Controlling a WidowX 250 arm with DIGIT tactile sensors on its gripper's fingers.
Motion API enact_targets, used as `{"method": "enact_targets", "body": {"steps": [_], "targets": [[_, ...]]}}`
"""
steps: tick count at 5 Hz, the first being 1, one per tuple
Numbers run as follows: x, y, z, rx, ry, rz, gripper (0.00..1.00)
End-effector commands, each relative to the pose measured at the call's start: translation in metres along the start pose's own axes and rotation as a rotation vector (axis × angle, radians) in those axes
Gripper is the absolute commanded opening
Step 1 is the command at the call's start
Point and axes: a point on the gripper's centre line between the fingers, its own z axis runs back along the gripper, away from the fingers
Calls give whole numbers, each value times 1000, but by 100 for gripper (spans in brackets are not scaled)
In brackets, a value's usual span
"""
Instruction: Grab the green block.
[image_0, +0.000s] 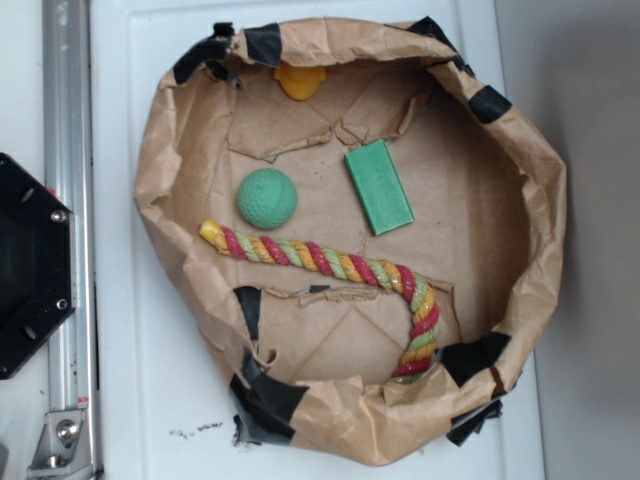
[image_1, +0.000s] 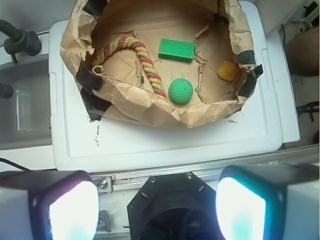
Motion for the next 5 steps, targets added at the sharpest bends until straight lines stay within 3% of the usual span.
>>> {"method": "enact_targets", "body": {"steps": [1,3,4,5], "targets": [[0,0,0,0,0,0,100],[86,25,-35,37,-113,-336,100],[130,15,-84,97,-146,-589,100],[146,11,-140,91,-88,-815,100]]}}
